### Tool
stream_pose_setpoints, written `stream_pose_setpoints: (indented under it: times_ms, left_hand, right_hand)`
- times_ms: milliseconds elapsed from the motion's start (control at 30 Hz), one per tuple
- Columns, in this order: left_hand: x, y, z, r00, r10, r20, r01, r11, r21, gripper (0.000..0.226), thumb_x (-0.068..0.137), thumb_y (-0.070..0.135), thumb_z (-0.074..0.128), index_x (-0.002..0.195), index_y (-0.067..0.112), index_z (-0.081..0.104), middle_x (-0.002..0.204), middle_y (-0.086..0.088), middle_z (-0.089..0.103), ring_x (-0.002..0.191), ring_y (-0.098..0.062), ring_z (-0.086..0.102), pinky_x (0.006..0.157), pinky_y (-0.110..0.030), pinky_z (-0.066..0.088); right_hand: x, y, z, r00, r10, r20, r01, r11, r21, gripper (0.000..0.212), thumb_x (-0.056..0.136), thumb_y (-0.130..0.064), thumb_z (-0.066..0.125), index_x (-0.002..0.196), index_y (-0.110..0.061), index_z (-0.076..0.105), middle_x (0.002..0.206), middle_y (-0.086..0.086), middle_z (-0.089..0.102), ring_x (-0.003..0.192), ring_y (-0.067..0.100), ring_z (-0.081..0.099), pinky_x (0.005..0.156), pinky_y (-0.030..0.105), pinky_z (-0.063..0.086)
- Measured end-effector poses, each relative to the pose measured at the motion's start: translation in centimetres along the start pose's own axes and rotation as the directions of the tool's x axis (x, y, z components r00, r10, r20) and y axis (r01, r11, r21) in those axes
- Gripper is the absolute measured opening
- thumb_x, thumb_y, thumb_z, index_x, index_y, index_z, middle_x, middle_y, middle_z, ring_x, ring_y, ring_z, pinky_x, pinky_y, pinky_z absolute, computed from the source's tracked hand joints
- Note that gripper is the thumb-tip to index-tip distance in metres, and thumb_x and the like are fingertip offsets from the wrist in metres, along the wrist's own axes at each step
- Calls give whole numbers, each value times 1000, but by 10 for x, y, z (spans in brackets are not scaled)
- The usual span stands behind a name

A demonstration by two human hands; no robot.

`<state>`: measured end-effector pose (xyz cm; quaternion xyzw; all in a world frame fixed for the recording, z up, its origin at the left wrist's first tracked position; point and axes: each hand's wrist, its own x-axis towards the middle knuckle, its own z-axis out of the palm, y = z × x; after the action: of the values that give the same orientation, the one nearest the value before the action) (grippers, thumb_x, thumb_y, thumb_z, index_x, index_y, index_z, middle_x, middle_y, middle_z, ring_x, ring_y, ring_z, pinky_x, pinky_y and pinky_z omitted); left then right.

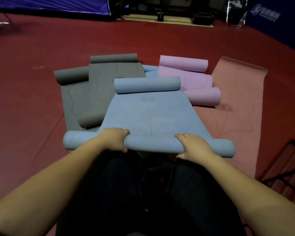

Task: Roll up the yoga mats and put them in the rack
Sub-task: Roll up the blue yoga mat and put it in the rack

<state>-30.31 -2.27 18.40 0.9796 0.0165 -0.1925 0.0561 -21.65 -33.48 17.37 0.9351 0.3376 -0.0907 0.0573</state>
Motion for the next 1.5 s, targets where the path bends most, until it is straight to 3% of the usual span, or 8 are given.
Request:
stream_pose_setpoints:
  times_ms: [400,533,667,833,933,1100,1267,1500]
  left_hand:
    - [-20,-2,-21,955,53,292,31,961,-274,48,61,53,79,97,28,60,98,11,60,97,-14,54,77,-28,43]
    - [-25,-6,-12,993,111,28,-104,980,-168,83,43,75,55,115,34,57,103,15,45,103,-10,38,86,-28,35]
    - [-40,-3,1,972,112,-205,-140,982,-127,76,56,71,50,123,34,53,105,15,44,104,-12,42,88,-30,37]
    - [-40,18,39,943,72,-326,6,972,233,86,47,62,82,116,17,58,95,-4,56,83,-27,55,74,-40,48]
    - [-32,21,39,925,48,-378,56,964,259,65,56,48,79,109,18,56,92,-3,56,80,-26,54,69,-39,47]
    - [-21,15,13,977,31,-211,3,987,158,51,74,48,63,116,23,47,110,3,54,103,-22,52,83,-36,42]
    - [-4,7,-8,999,33,-3,-33,999,19,54,67,48,72,110,24,50,105,3,61,99,-22,59,82,-38,50]
    - [-2,9,-28,987,68,146,-63,997,-36,54,68,48,77,109,26,51,97,4,62,90,-19,59,79,-36,49]
  right_hand:
    - [7,2,-52,900,-105,422,23,980,195,64,69,-49,79,123,-31,50,111,-3,62,93,17,56,72,28,39]
    - [24,8,-55,839,-126,530,-51,951,307,48,67,-43,83,104,-32,54,103,-10,60,96,15,56,74,27,41]
    - [38,13,-53,763,-150,629,-179,886,428,42,67,-33,84,103,-31,61,104,-11,65,98,14,62,78,26,47]
    - [47,16,-51,686,-187,703,-306,803,512,39,74,-16,79,109,-25,65,104,-4,71,91,16,68,76,25,51]
    - [45,15,-51,740,-188,646,-210,848,487,40,74,-26,81,108,-33,61,112,-9,65,105,17,61,82,24,46]
    - [21,16,-38,939,-168,301,67,945,319,81,76,-51,77,144,-29,39,141,-7,46,126,13,46,102,26,37]
    - [-4,-5,-1,1000,-3,-26,2,999,-46,94,71,-60,70,150,-32,28,137,-3,48,125,22,48,101,40,37]
    - [1,2,-18,999,-31,41,31,1000,5,79,68,-52,65,140,-34,37,121,-1,57,109,25,58,88,37,47]
